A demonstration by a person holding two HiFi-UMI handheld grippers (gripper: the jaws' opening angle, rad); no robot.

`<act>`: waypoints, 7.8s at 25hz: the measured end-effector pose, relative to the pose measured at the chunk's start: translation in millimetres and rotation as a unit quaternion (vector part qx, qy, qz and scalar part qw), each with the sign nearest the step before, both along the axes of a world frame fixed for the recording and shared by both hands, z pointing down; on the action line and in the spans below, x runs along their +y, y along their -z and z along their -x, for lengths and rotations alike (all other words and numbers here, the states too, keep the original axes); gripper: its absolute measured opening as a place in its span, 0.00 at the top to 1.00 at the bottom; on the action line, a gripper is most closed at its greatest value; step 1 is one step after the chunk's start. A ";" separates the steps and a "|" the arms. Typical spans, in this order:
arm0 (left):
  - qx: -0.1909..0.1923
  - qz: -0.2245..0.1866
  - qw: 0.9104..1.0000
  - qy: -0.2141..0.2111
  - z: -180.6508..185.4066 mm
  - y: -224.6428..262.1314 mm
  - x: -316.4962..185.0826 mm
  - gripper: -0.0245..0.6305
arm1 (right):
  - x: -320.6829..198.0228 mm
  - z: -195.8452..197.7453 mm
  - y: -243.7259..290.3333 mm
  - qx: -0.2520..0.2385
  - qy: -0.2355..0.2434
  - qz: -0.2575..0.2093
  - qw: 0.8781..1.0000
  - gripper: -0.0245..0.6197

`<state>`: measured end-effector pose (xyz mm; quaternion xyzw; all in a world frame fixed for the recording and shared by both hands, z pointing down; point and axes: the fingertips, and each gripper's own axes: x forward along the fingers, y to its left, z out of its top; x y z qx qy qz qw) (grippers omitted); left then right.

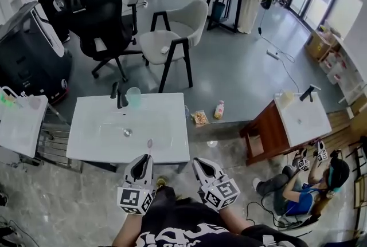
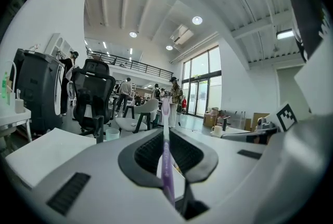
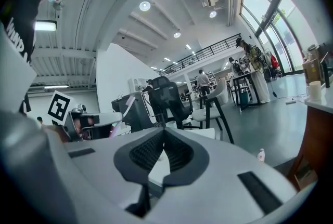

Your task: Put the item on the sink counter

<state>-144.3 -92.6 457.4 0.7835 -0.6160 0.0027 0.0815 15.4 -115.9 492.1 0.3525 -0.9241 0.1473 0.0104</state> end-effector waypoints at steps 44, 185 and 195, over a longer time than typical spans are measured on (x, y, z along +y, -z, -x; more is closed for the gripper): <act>0.003 0.041 0.994 -0.105 10.8 -26.1 -209.7 0.89 | -179.3 38.4 19.1 0.000 -0.066 -0.020 0.998 0.94; -0.025 0.010 0.983 -0.181 -33.9 -3.1 -185.9 0.93 | -176.9 14.2 0.6 0.011 -0.049 -0.010 0.999 0.94; -0.014 0.015 0.984 -0.177 -30.9 -7.3 -183.6 0.93 | -171.8 18.7 8.7 0.018 -0.042 -0.026 0.999 0.94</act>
